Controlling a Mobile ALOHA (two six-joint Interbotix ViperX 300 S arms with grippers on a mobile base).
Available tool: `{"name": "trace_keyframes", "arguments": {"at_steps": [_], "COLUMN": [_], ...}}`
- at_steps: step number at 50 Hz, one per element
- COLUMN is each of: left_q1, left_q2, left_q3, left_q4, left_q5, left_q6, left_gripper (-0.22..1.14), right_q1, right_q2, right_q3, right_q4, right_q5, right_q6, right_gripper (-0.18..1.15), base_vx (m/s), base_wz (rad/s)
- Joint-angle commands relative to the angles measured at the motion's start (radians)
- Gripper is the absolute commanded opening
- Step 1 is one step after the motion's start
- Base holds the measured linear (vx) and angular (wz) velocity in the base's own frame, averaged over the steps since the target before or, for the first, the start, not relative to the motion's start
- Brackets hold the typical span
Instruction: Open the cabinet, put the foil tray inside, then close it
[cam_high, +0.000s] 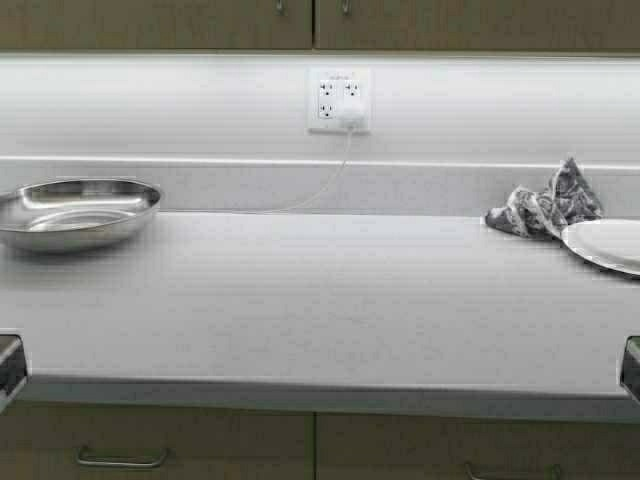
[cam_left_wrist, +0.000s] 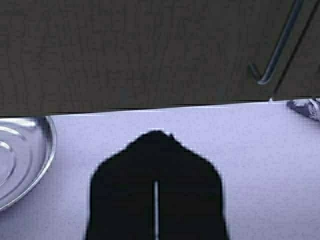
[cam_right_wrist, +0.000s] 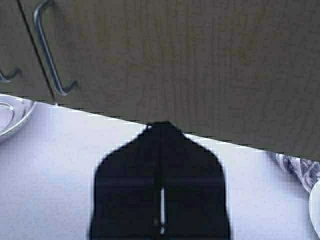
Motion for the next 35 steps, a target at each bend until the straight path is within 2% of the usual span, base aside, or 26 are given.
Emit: {"name": "trace_keyframes", "arguments": {"at_steps": [1, 35], "left_q1": [0.000, 0.000], "left_q2": [-0.008, -0.006], "left_q3": [-0.011, -0.006], "left_q4": [-0.002, -0.002], "left_q5": [-0.006, -0.006], "left_q6": [-0.002, -0.003], "left_gripper": [0.05, 0.05], "right_q1": [0.002, 0.002], "right_q2": [-0.005, -0.005], "right_q3": [-0.012, -0.014], "right_q4": [-0.002, -0.002], "right_q5": [-0.008, -0.008], "right_q6": [-0.002, -0.002], "right_gripper": [0.07, 0.07], "base_vx": [0.00, 0.00], "base_wz": [0.00, 0.00]}}
